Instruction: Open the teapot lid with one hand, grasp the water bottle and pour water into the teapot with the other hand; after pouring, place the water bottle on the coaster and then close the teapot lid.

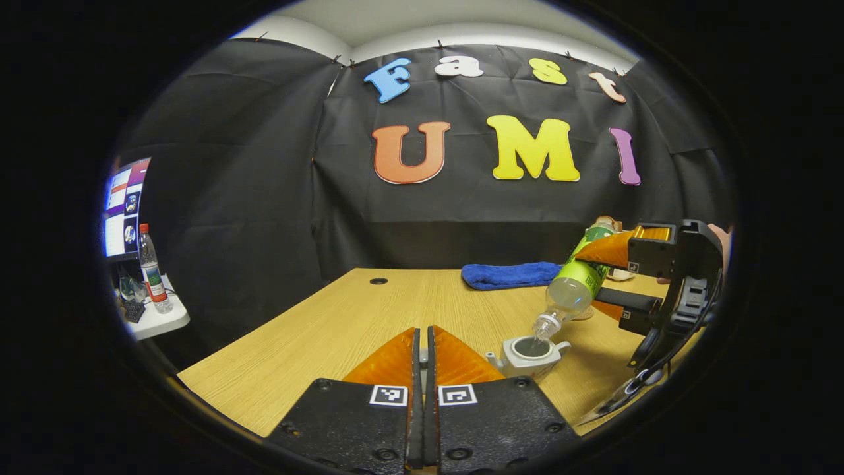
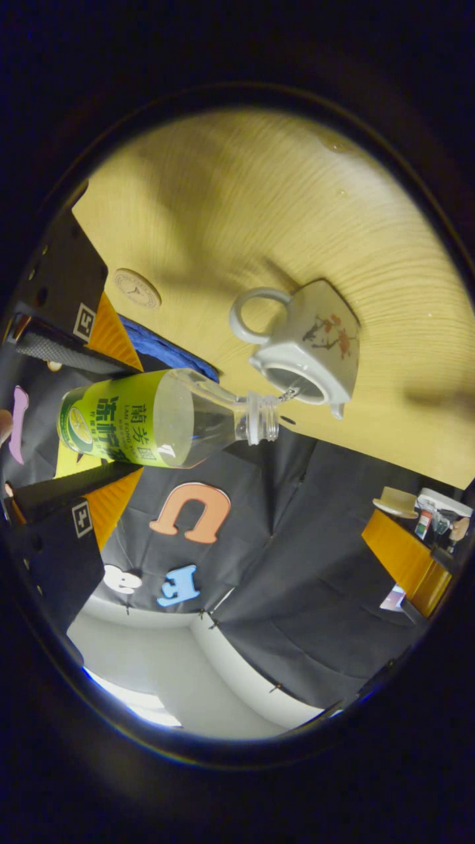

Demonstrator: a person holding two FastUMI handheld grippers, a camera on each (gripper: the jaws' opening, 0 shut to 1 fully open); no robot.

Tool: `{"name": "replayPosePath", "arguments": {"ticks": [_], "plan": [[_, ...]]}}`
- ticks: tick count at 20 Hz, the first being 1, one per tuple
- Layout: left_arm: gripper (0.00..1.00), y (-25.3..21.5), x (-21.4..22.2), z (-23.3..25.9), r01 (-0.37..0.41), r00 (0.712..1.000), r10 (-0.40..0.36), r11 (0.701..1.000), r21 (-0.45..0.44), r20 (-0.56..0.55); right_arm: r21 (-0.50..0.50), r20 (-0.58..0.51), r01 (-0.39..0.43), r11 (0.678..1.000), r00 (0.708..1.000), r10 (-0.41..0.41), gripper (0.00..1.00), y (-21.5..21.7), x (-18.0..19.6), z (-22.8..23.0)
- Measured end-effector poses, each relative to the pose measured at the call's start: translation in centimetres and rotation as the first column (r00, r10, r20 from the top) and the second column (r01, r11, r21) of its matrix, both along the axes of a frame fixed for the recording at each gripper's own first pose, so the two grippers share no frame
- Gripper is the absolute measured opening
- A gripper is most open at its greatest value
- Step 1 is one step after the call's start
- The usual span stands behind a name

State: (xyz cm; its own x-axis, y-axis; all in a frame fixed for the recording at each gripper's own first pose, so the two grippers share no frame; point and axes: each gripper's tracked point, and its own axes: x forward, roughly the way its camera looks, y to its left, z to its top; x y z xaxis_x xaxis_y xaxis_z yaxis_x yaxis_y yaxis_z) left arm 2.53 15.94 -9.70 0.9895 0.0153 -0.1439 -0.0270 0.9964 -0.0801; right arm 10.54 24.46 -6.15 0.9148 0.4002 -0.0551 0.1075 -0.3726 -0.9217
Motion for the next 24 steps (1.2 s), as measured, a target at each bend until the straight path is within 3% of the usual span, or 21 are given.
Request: {"name": "replayPosePath", "arguments": {"ticks": [24], "plan": [[0.03, 0.01, -0.08, 0.25, 0.005, 1.0, -0.005, 1.0, 0.007, 0.0, -0.053, 0.034, -0.024, 0.998, 0.999, 0.025, 0.74, 0.02, -0.14, 0.71]]}}
